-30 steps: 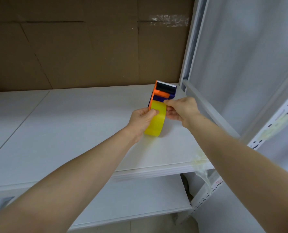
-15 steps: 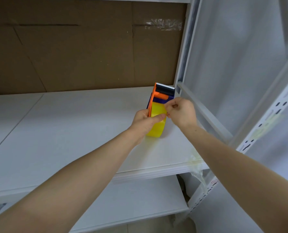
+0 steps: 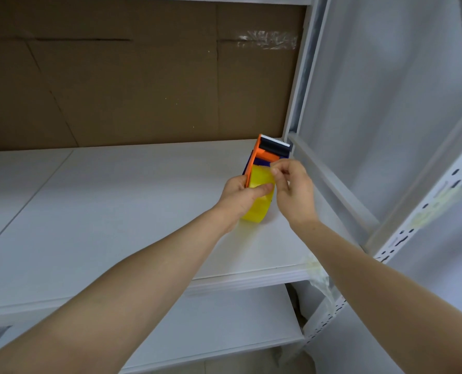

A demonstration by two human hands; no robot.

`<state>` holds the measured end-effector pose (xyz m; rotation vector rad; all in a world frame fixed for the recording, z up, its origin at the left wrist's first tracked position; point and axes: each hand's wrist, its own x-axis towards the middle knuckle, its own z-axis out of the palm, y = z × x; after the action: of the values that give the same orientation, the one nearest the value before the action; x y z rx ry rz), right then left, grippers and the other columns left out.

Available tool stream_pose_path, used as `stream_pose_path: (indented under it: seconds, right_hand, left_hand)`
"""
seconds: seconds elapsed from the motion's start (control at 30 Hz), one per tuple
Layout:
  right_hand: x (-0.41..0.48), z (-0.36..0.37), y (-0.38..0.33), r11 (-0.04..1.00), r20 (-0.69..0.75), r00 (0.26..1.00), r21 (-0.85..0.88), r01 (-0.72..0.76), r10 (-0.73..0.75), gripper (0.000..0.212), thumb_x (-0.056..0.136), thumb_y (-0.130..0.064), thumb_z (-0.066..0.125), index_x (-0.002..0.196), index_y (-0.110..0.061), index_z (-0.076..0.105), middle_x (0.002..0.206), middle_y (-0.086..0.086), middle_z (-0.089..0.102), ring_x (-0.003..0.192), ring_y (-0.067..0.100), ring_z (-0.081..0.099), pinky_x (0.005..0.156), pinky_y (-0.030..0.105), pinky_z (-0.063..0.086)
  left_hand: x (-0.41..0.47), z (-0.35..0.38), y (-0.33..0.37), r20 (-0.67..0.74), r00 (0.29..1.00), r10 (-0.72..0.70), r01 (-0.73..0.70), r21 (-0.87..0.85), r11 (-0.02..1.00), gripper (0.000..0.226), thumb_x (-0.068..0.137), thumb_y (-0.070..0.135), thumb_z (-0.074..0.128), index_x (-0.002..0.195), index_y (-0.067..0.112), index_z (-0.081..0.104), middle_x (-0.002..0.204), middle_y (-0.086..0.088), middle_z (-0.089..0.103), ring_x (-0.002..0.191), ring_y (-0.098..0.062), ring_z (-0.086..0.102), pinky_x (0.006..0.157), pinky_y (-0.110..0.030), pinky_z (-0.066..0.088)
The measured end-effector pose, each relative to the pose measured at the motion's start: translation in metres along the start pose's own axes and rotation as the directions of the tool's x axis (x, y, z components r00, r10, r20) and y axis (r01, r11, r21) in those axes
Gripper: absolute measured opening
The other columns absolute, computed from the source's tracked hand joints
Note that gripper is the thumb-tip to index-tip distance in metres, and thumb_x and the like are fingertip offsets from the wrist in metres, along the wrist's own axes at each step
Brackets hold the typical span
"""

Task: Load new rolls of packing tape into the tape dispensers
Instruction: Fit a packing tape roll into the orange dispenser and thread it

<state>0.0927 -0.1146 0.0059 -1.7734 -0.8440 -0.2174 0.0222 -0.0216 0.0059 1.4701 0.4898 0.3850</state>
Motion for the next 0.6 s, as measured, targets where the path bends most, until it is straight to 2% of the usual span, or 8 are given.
stream_pose_path:
  seconds: [0.2, 0.3, 0.37, 0.43, 0.5, 0.57, 0.6]
  right_hand:
    - [-0.003, -0.002, -0.009, 0.934, -0.014, 0.976, 0.293, -0.205, 0.218, 0.008, 0.095, -0.008, 0.051, 0.091, -0.012, 0.057, 0.084, -0.006, 0.061, 0.074, 0.0, 0.057, 0.062, 0.004, 0.044]
    - [0.008, -0.006, -0.013, 0.887, 0.046, 0.944, 0.332, -0.323, 0.326, 0.001, 0.09, -0.009, 0.061, 0.088, -0.009, 0.06, 0.076, -0.008, 0.064, 0.068, -0.001, 0.06, 0.063, 0.008, 0.045]
    - [0.019, -0.011, -0.015, 0.863, 0.132, 0.917, 0.309, -0.399, 0.376, 0.013, 0.078, -0.009, 0.074, 0.083, -0.009, 0.062, 0.073, -0.004, 0.066, 0.066, 0.002, 0.064, 0.063, 0.013, 0.049]
    - [0.027, -0.014, -0.016, 0.871, 0.17, 0.894, 0.209, -0.444, 0.415, 0.025, 0.068, -0.007, 0.082, 0.08, -0.012, 0.06, 0.077, 0.001, 0.067, 0.073, 0.012, 0.066, 0.068, 0.022, 0.054]
    - [0.034, -0.015, -0.018, 0.881, 0.185, 0.885, 0.135, -0.453, 0.427, 0.045, 0.061, -0.005, 0.085, 0.096, -0.01, 0.058, 0.086, 0.004, 0.065, 0.084, 0.019, 0.065, 0.075, 0.031, 0.055]
    - [0.042, -0.018, -0.023, 0.895, 0.185, 0.891, 0.093, -0.436, 0.415, 0.075, 0.058, -0.002, 0.086, 0.122, -0.007, 0.047, 0.101, 0.008, 0.065, 0.095, 0.023, 0.064, 0.084, 0.039, 0.053]
    - [0.047, -0.02, -0.024, 0.918, 0.185, 0.903, 0.012, -0.397, 0.389, 0.078, 0.059, -0.003, 0.086, 0.125, -0.006, 0.045, 0.106, 0.01, 0.064, 0.099, 0.024, 0.063, 0.087, 0.041, 0.052]
  left_hand:
    - [0.004, 0.0, 0.001, -0.021, 1.0, -0.016, 0.016, 0.006, 1.0, 0.027, 0.083, 0.018, 0.07, 0.107, 0.005, 0.067, 0.102, -0.018, 0.07, 0.085, -0.026, 0.066, 0.075, -0.031, 0.053]
    - [0.006, 0.0, 0.001, -0.018, 1.0, -0.022, 0.022, 0.015, 1.0, 0.027, 0.083, 0.018, 0.07, 0.106, 0.005, 0.067, 0.101, -0.018, 0.069, 0.084, -0.027, 0.066, 0.078, -0.034, 0.053]
    - [0.007, 0.0, 0.001, -0.009, 1.0, -0.019, 0.019, 0.015, 1.0, 0.027, 0.083, 0.018, 0.07, 0.105, 0.003, 0.067, 0.099, -0.018, 0.069, 0.083, -0.027, 0.065, 0.08, -0.036, 0.052]
    - [0.008, -0.001, 0.0, -0.004, 1.0, -0.014, 0.014, 0.004, 1.0, 0.029, 0.083, 0.018, 0.07, 0.106, 0.001, 0.066, 0.098, -0.018, 0.068, 0.082, -0.027, 0.064, 0.08, -0.037, 0.052]
    - [0.008, -0.001, 0.0, 0.004, 1.0, -0.01, 0.01, 0.007, 1.0, 0.028, 0.084, 0.018, 0.069, 0.106, 0.001, 0.066, 0.096, -0.016, 0.068, 0.079, -0.025, 0.064, 0.077, -0.034, 0.052]
    - [0.008, 0.0, -0.001, 0.017, 1.0, -0.003, 0.003, 0.035, 0.999, 0.02, 0.085, 0.017, 0.068, 0.101, 0.005, 0.066, 0.087, -0.009, 0.067, 0.072, -0.019, 0.063, 0.066, -0.023, 0.052]
    - [0.008, 0.001, -0.001, 0.024, 1.0, 0.001, -0.003, 0.05, 0.999, 0.016, 0.085, 0.016, 0.067, 0.099, 0.008, 0.065, 0.082, -0.005, 0.066, 0.069, -0.015, 0.062, 0.059, -0.017, 0.051]
